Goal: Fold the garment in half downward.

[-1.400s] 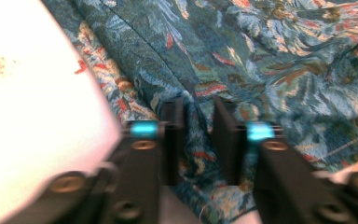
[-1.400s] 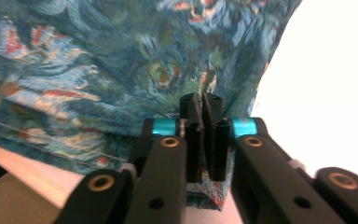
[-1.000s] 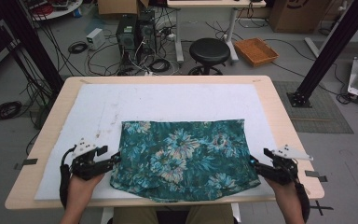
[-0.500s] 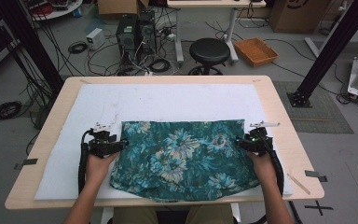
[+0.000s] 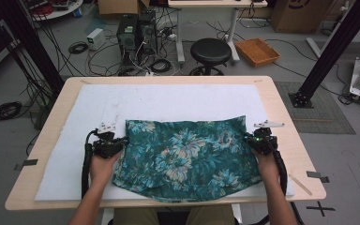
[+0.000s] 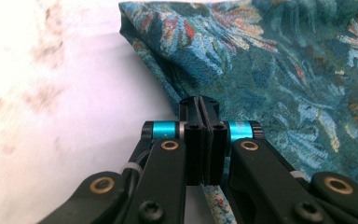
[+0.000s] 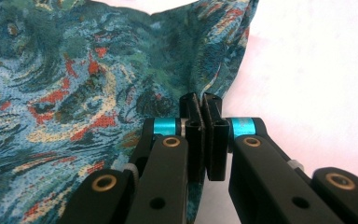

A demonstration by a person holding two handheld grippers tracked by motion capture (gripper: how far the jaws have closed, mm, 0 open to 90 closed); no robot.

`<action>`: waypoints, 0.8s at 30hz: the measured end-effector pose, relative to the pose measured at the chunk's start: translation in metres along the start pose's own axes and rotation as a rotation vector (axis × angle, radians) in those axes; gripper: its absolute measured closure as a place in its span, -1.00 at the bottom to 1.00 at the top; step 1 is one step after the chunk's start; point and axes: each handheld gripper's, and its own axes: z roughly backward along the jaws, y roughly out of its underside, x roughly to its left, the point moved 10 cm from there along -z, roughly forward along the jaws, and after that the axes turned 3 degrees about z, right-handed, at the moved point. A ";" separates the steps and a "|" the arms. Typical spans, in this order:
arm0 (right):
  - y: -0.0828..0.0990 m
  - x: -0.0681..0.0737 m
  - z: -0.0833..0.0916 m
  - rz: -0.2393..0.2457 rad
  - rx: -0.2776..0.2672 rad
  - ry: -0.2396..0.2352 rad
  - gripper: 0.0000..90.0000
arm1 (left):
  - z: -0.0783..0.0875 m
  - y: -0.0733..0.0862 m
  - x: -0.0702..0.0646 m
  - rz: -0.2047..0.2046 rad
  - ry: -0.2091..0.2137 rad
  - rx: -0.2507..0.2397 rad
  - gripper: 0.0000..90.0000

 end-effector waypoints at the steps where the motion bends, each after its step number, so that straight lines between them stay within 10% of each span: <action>1: 0.000 0.000 0.000 0.000 0.000 0.000 0.98 | -0.002 -0.004 -0.001 0.005 -0.001 -0.003 0.97; 11: -0.022 -0.043 -0.004 -0.081 -0.029 0.058 0.98 | -0.033 -0.036 -0.014 0.079 0.008 -0.025 0.97; 21: -0.014 -0.050 -0.015 -0.086 -0.004 0.063 0.93 | -0.046 -0.033 -0.015 0.057 -0.003 -0.006 0.97; 24: -0.016 -0.047 -0.007 -0.105 -0.038 0.036 0.45 | -0.042 -0.032 -0.014 0.039 0.008 -0.029 0.96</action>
